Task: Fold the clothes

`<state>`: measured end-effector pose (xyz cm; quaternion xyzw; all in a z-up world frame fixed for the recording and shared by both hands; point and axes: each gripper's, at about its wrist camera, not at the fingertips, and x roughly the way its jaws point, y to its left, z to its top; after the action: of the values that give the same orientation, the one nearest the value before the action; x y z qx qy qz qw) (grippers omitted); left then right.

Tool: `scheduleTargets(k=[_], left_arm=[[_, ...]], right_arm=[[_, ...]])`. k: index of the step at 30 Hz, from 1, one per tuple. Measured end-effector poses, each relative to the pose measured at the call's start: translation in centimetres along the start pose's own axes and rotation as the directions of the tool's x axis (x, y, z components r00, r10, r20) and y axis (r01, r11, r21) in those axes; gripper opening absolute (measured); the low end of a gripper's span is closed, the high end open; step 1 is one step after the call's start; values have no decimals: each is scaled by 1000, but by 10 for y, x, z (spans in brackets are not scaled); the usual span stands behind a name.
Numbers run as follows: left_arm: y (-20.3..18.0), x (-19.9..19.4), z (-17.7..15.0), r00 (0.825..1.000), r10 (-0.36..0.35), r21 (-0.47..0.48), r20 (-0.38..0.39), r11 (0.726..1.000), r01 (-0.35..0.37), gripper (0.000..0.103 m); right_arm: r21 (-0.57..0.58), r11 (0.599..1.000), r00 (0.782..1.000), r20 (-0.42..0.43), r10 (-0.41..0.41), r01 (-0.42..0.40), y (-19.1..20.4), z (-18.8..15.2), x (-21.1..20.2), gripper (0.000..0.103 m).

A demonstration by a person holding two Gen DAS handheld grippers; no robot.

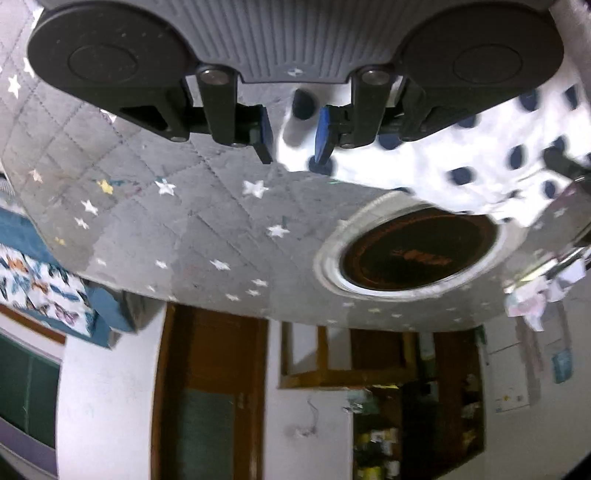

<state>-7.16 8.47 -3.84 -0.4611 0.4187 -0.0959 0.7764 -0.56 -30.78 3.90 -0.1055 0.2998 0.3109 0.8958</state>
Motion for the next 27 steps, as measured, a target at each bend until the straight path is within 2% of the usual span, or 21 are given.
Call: scheduleTargets(k=[3, 10, 12, 15, 19, 23, 26, 27], left_arm=[[-1, 0, -1, 1000, 3, 2, 0, 1000, -3, 34], [-1, 0, -1, 1000, 8, 7, 2, 1000, -8, 34], [-2, -1, -1, 1000, 14, 14, 3, 1000, -14, 36], [-6, -1, -2, 1000, 25, 30, 6, 999, -25, 36], [-11, 0, -5, 999, 43, 57, 17, 997, -44, 37], [-17, -1, -7, 997, 70, 106, 31, 992, -73, 37], [-26, -1, -9, 993, 104, 167, 53, 980, -112, 36], [-30, -1, -10, 992, 114, 188, 59, 974, -124, 36]], right_arm=[[-25, 998, 999, -5, 54, -55, 15, -7, -13, 24], [-32, 999, 998, -68, 2, -4, 19, -31, -17, 25], [17, 999, 998, -58, -27, 28, 7, -32, -23, 25], [108, 994, 999, -44, -20, 24, -11, -32, -30, 29], [232, 972, 998, -31, 49, -41, -26, -37, -28, 32], [277, 958, 996, -33, 82, -70, -29, -37, -15, 32], [293, 951, 994, -21, 107, -96, -23, -37, -11, 26], [296, 951, 995, -13, 103, -94, -23, -36, -13, 16]])
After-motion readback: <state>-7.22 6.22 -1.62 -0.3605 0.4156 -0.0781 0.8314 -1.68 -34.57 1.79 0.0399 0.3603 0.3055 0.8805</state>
